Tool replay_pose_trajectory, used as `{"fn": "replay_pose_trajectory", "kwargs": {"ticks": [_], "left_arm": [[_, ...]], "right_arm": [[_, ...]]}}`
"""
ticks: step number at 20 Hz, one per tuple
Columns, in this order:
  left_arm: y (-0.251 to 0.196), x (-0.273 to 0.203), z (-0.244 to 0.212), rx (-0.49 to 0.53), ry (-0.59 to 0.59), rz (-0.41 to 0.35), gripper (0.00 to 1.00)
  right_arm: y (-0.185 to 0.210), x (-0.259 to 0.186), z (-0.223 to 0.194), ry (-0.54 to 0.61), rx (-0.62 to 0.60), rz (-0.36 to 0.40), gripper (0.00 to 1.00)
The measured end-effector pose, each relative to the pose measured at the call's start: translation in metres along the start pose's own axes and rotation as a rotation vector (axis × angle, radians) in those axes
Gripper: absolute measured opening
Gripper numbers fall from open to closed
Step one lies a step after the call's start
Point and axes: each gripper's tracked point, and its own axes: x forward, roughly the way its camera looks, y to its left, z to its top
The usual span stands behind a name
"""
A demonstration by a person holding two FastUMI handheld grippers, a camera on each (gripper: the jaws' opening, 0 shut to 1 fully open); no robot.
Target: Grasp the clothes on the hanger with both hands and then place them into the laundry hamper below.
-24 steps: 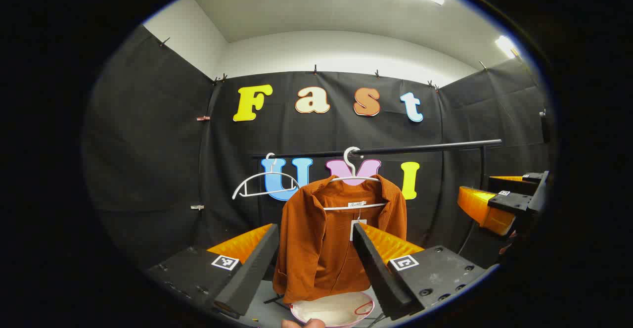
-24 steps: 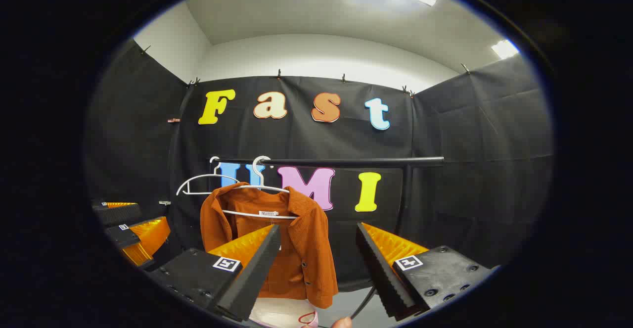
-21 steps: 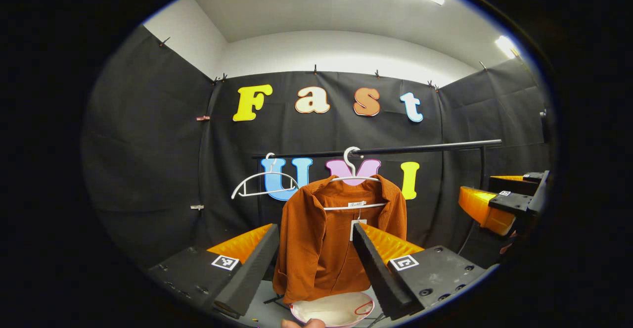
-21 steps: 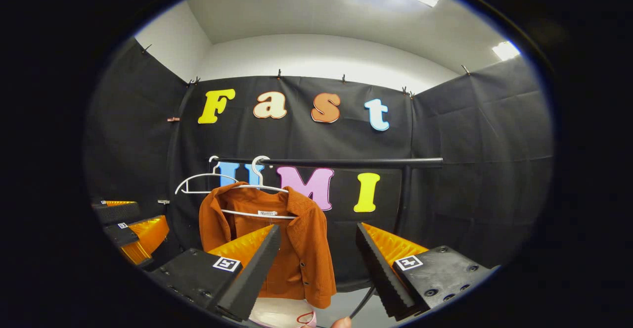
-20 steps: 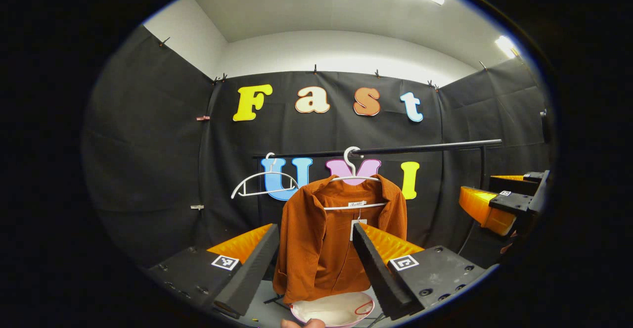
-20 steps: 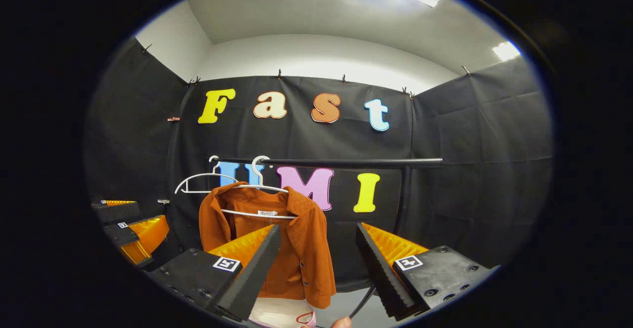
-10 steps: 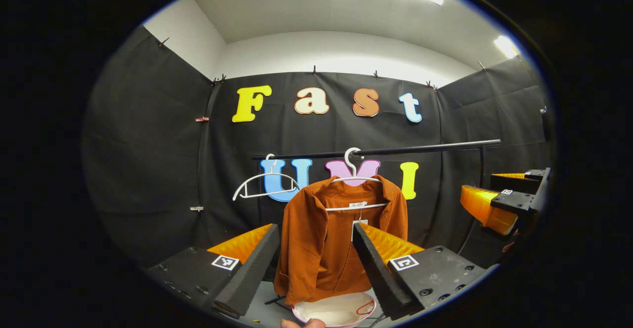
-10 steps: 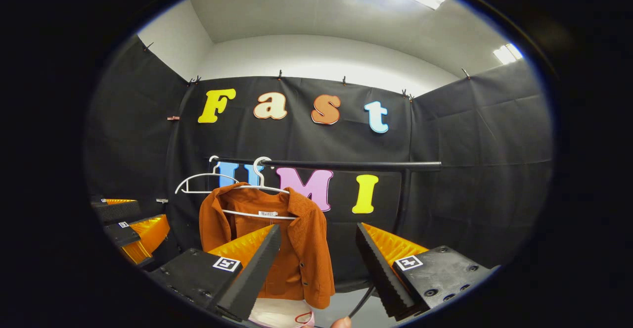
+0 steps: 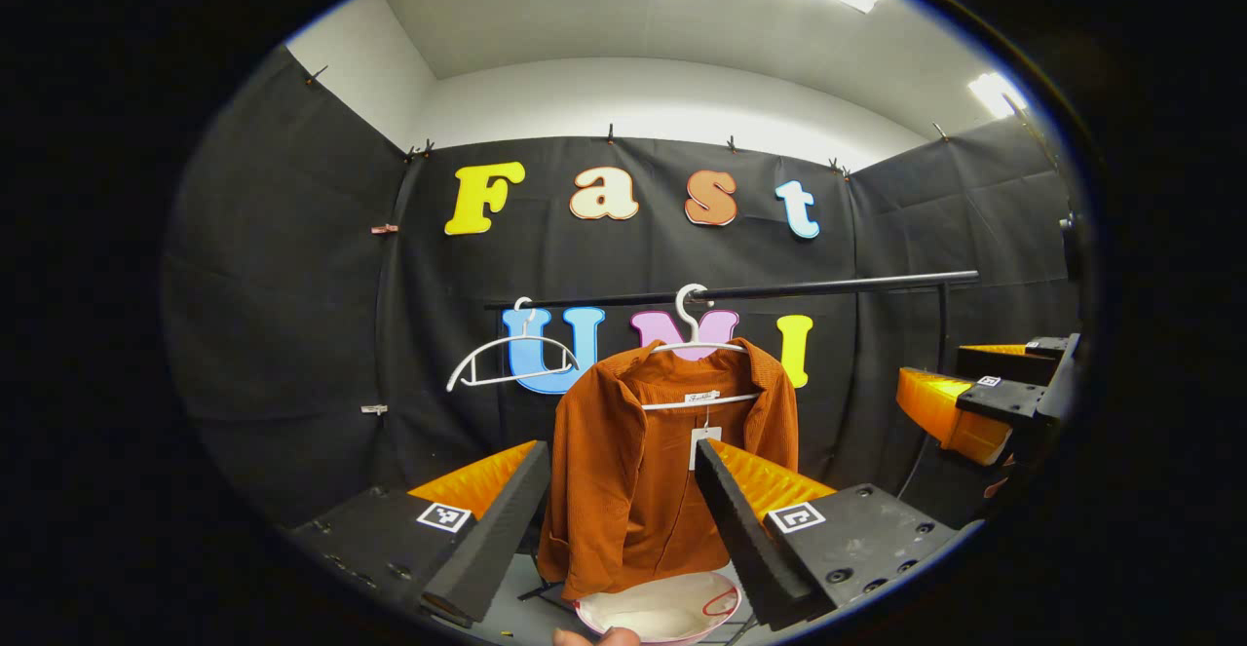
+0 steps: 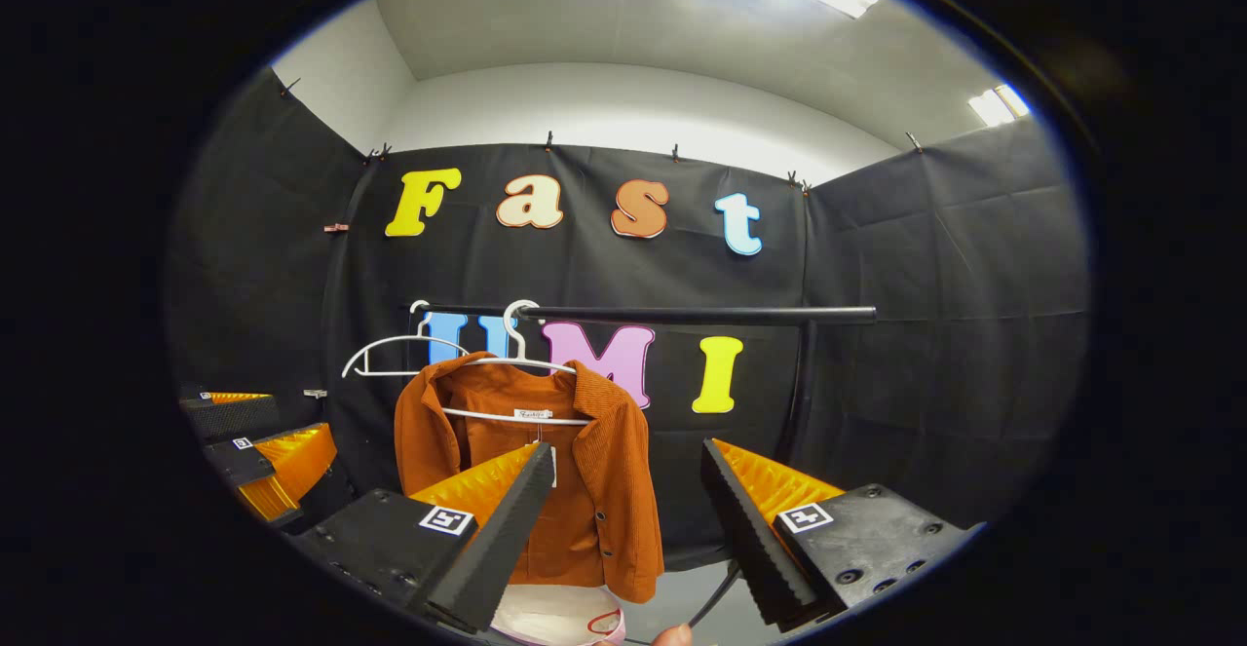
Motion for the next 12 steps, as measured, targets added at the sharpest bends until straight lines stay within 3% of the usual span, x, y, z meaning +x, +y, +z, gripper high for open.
{"fn": "replay_pose_trajectory", "kwargs": {"ticks": [5, 12], "left_arm": [[-0.008, 0.042, -0.010, 0.006, 0.004, -0.022, 0.92], [-0.011, 0.140, -0.035, 0.011, 0.007, 0.038, 0.95]], "right_arm": [[0.008, 0.030, -0.013, 0.013, 0.005, 0.005, 0.97], [0.008, 0.088, -0.042, 0.020, 0.027, 0.058, 0.98]]}}
